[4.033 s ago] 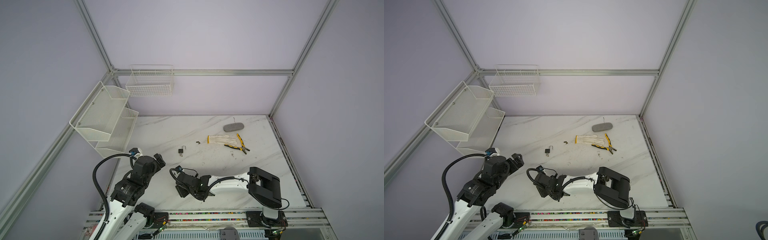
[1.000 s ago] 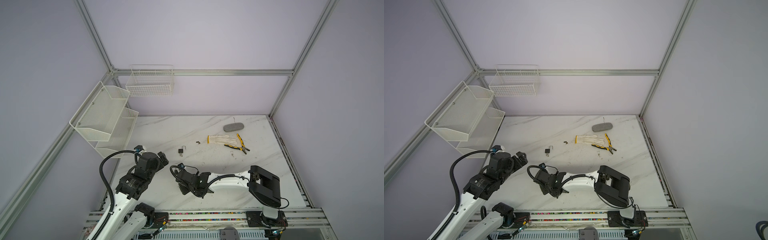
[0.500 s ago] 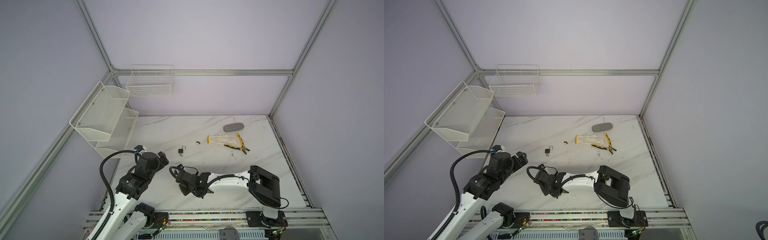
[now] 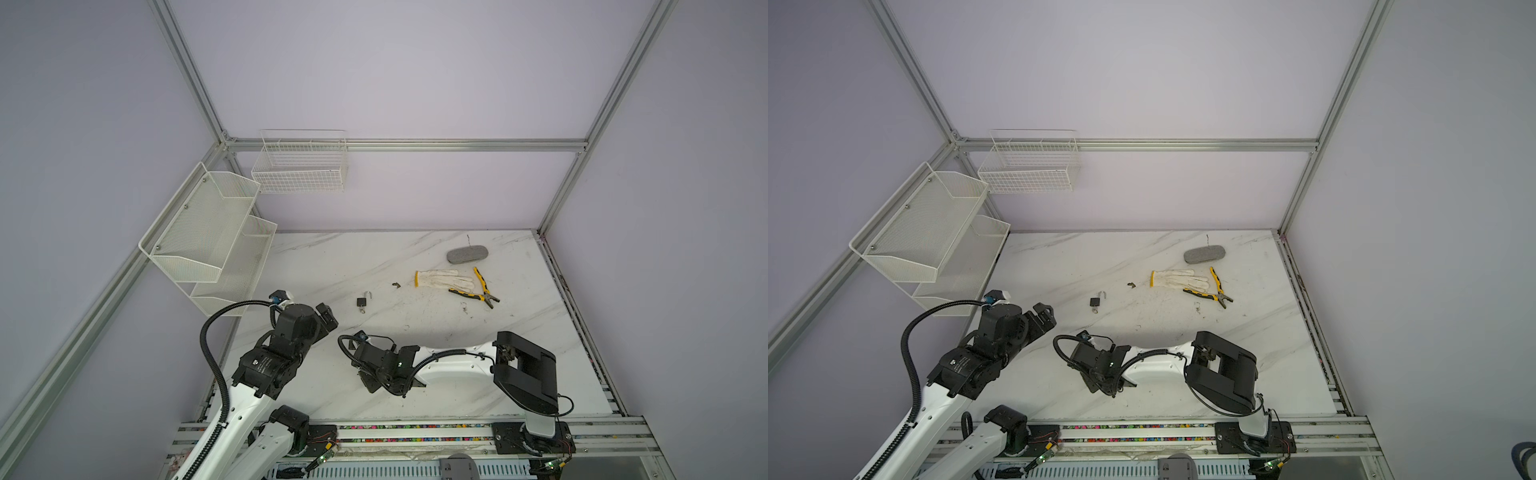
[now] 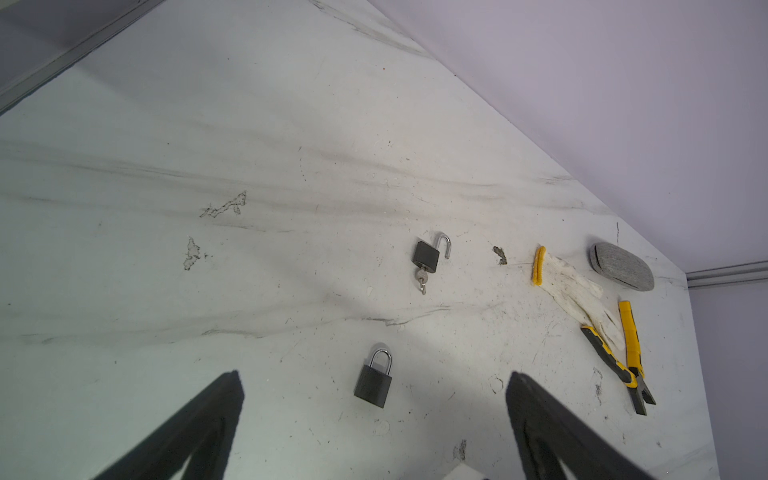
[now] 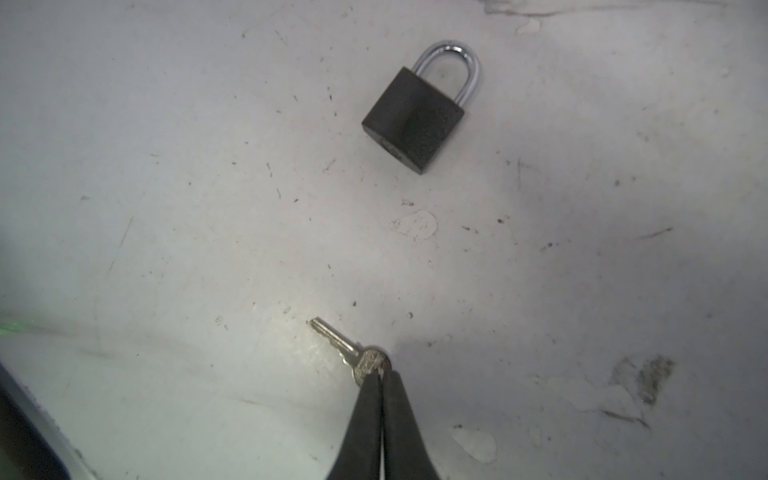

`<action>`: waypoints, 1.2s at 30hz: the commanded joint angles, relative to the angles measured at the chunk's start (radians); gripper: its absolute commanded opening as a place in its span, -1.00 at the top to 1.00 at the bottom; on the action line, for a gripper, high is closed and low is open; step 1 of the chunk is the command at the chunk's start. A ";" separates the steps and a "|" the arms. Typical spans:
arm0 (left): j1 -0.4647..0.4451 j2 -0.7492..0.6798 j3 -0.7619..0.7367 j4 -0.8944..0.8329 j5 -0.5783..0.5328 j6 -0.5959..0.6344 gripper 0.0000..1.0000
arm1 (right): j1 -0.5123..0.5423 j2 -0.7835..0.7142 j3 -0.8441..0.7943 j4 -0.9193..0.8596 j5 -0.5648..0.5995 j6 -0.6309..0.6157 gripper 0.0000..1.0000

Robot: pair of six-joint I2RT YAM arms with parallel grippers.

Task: Unlock with the key
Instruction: 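Close the right gripper on the key ring and lift the key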

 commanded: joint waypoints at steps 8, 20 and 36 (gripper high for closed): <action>0.005 -0.014 -0.026 0.021 -0.007 -0.007 -1.00 | 0.009 0.026 0.015 0.001 -0.009 -0.004 0.75; 0.005 -0.014 -0.024 0.021 0.000 -0.011 -0.99 | 0.013 0.056 0.022 0.010 -0.022 -0.008 0.73; 0.005 -0.026 -0.017 0.080 0.122 -0.113 -1.00 | -0.035 -0.086 -0.076 0.135 -0.025 0.027 1.00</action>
